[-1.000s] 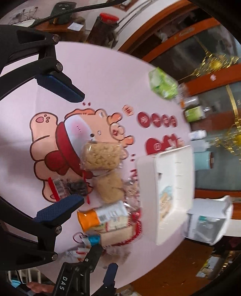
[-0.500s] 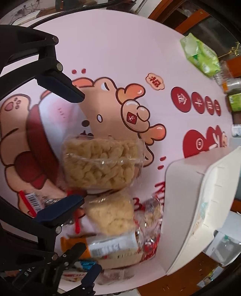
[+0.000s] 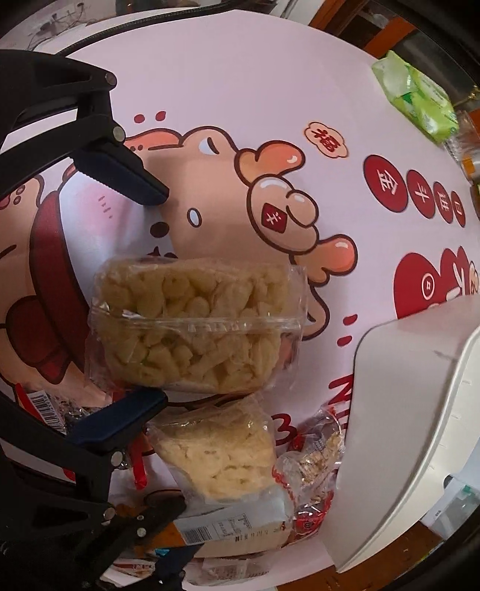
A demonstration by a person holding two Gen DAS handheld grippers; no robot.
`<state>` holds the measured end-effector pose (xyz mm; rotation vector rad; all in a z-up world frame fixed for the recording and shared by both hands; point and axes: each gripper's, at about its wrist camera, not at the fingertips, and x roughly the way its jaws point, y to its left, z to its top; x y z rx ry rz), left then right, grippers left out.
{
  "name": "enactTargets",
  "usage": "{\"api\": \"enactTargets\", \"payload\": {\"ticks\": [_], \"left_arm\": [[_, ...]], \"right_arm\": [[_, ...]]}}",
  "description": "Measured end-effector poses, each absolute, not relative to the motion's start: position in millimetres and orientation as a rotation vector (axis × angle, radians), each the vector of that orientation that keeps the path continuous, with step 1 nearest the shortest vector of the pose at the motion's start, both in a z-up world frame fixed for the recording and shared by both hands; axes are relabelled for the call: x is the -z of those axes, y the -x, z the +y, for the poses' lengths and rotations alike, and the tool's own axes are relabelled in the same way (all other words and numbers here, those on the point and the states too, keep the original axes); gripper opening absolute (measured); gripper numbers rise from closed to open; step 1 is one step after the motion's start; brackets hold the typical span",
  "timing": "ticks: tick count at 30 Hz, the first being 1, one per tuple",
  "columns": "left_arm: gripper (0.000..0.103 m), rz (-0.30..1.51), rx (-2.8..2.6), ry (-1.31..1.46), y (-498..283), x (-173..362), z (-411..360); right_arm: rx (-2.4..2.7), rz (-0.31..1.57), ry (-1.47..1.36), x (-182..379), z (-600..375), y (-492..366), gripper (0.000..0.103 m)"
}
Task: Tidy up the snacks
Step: 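Grasp the clear puffed-snack bag with the left tool while the right tool grasps the orange-white bar, then lower both held snacks into the white tray and release them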
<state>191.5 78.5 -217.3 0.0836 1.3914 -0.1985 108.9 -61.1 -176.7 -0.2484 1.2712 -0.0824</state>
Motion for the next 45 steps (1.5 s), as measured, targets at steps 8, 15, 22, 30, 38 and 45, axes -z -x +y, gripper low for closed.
{"api": "enactTargets", "payload": {"ticks": [8,15,22,30,38,45], "left_arm": [[0.057,1.357,0.22,-0.145,-181.9,204.9,63.2],[0.056,1.308,0.207,-0.156,-155.7,173.1,70.4],[0.056,1.217,0.22,-0.121,-130.9,118.3,79.0],[0.056,1.098,0.268,-0.103,-107.7,57.3,67.9],[0.056,0.999,0.254,-0.142,-105.7,13.3,57.4],[0.057,0.904,0.241,-0.152,-128.0,-24.9,52.1]], "right_arm": [[0.044,1.254,0.157,164.3,-73.1,-106.0,0.038],[-0.014,1.203,0.083,135.2,-79.9,-89.7,0.038],[-0.071,1.142,0.026,99.8,-85.2,-79.2,0.038],[-0.131,1.062,-0.022,54.8,-93.0,-69.3,0.038],[-0.134,0.946,-0.004,2.9,-108.1,-71.1,0.038],[-0.114,0.876,0.019,-32.0,-123.7,-103.8,0.038]]}}
